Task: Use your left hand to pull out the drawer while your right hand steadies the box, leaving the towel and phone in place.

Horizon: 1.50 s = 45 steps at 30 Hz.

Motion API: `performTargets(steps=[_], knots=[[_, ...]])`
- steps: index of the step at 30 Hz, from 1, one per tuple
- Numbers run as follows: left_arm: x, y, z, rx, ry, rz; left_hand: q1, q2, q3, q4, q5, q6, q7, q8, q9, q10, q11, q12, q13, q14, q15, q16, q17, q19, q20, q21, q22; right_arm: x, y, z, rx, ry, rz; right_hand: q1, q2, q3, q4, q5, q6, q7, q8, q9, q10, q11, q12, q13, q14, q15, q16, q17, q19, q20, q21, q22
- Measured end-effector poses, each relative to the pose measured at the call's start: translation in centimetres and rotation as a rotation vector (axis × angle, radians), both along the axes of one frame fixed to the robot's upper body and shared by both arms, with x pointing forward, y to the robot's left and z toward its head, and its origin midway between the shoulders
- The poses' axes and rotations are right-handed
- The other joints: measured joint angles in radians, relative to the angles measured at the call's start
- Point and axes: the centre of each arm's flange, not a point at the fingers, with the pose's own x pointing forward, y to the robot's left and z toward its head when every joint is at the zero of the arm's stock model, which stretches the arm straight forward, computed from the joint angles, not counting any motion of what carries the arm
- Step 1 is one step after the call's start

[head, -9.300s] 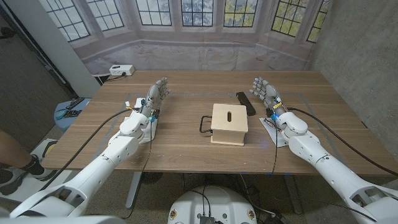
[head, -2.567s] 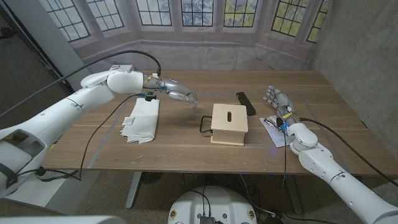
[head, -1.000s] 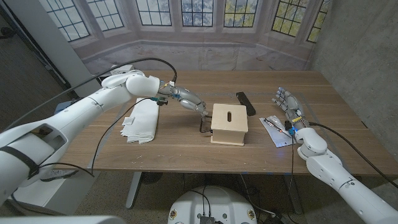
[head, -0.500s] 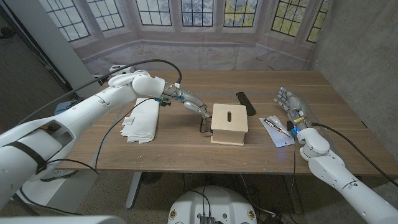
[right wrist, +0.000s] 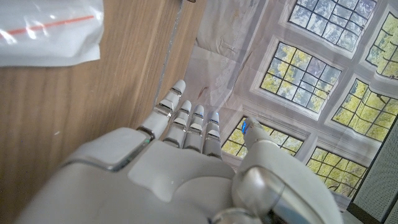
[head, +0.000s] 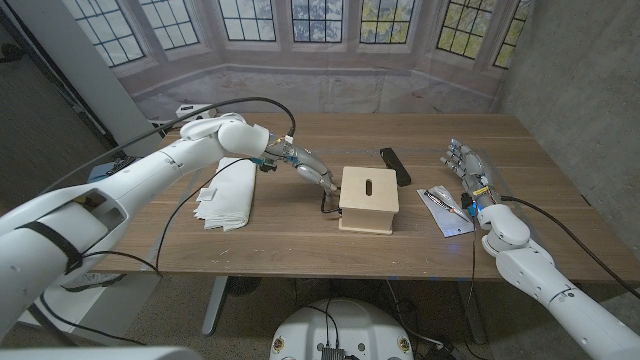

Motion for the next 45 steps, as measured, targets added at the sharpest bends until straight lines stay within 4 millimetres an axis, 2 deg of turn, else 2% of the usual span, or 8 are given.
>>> performTargets(steps=[21,25,28,45], knots=[[0.66,-0.33,-0.21,0.046,0.003,0.007,-0.013,0.003,-0.006,0.006,0.0,0.02,0.012,0.006,0.0,0.027,-0.002,0.0,0.002,0.008,-0.008,0.0,0.0,0.0,-0.007,0.004,0.0,0.48,-0.07,-0.26,0.017,0.007,-0.006,0.0,0.0,0.0,0.0,0.0,0.0,0.0,0.0,0.0,0.0,0.0,0.0,0.0,0.0,0.0,0.0,0.0,0.0,0.0,0.0,0.0],[0.56,-0.27,-0.13,0.05,0.0,0.007,-0.013,0.003,-0.006,0.006,0.0,0.025,0.018,0.012,0.0,0.035,-0.002,0.0,0.002,0.011,-0.011,0.0,0.0,0.0,-0.007,0.004,0.0,0.49,-0.05,-0.21,0.017,0.003,-0.005,0.0,0.0,0.0,0.0,0.0,0.0,0.0,0.0,0.0,0.0,0.0,0.0,0.0,0.0,0.0,0.0,0.0,0.0,0.0,0.0,0.0],[0.47,-0.2,-0.1,0.056,-0.002,0.011,-0.013,0.003,-0.006,0.006,0.0,0.032,0.013,0.014,0.0,0.042,-0.002,0.0,0.002,0.011,-0.011,0.005,0.0,0.0,-0.018,0.004,0.0,0.68,0.02,-0.3,0.022,0.002,-0.005,0.0,0.0,0.0,0.0,0.0,0.0,0.0,0.0,0.0,0.0,0.0,0.0,0.0,0.0,0.0,0.0,0.0,0.0,0.0,0.0,0.0],[-0.17,0.61,-0.56,0.087,-0.009,0.043,-0.013,0.003,-0.01,0.01,0.0,0.061,0.018,0.02,0.002,0.075,-0.004,0.0,0.002,0.025,-0.018,0.008,0.0,0.0,-0.018,0.004,0.0,0.66,0.46,-0.86,0.041,-0.012,0.0,0.0,0.0,0.0,0.0,-0.001,0.0,0.0,0.0,0.0,0.0,0.0,0.0,0.0,0.0,0.0,0.0,0.0,0.0,0.0,0.0,0.0]])
